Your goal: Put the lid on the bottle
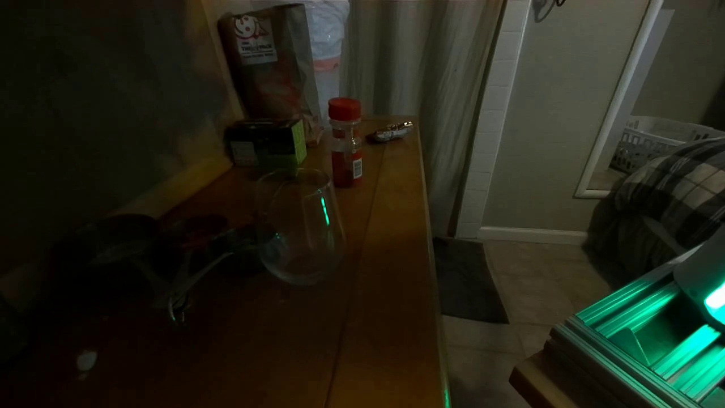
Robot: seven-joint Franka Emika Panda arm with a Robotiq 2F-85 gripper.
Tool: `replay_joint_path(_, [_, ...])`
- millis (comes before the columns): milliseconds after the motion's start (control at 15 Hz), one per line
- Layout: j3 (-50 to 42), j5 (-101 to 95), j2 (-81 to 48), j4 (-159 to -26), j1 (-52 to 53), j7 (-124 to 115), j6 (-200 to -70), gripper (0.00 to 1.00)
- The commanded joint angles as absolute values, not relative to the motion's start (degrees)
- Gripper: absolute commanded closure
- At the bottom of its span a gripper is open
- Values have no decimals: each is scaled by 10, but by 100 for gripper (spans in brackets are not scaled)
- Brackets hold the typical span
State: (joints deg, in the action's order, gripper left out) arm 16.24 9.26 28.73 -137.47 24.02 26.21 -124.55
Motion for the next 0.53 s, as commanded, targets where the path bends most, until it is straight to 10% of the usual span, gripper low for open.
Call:
replay_joint_path(0, [126, 132, 416, -1483, 270, 229, -1277, 0])
replay_joint_path(467, [102, 115, 494, -1535, 286, 197, -1260, 0])
